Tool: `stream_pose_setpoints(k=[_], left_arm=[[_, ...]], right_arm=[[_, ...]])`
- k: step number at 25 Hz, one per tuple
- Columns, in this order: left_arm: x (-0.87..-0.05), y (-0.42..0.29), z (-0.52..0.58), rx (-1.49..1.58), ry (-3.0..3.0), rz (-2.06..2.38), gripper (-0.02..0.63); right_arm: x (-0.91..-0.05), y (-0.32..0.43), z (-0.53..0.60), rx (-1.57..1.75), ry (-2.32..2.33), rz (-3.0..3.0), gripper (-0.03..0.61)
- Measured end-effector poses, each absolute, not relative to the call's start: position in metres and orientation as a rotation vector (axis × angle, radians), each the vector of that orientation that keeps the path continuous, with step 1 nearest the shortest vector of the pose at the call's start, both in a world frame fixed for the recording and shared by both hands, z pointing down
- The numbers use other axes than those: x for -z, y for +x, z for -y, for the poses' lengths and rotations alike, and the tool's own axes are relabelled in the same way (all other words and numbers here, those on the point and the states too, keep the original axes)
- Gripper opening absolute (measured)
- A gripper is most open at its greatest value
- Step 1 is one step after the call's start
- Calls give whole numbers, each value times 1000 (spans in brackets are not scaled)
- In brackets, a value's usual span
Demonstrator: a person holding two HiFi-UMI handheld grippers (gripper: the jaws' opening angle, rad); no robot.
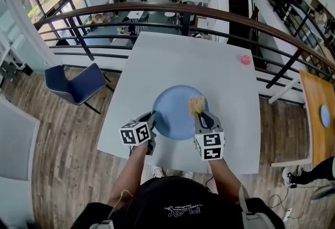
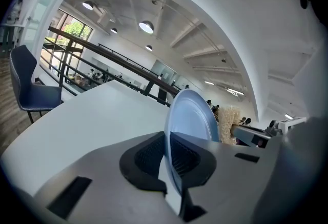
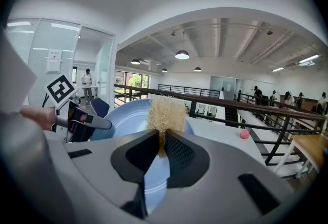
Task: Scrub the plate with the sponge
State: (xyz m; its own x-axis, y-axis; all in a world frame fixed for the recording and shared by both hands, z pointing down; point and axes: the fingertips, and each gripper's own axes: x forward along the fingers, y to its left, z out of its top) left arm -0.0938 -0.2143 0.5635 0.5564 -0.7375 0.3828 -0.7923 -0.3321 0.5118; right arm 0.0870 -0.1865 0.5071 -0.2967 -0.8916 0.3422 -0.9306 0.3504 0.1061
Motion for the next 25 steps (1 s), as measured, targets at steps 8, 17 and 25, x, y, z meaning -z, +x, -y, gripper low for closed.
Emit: stream_pose_setpoints(k=[8, 17, 25], left_arm=[[-595, -95, 202, -149, 2056, 1199, 26], [-656, -90, 185, -256, 1945, 1163, 28], [-710, -88, 163, -330, 1841, 1132, 28]], right_arm=[[-527, 97, 180, -229, 1606, 2247, 44], [-569, 106, 177, -322, 1568, 2192, 44], [-617, 115, 161, -430, 1515, 2132, 44]])
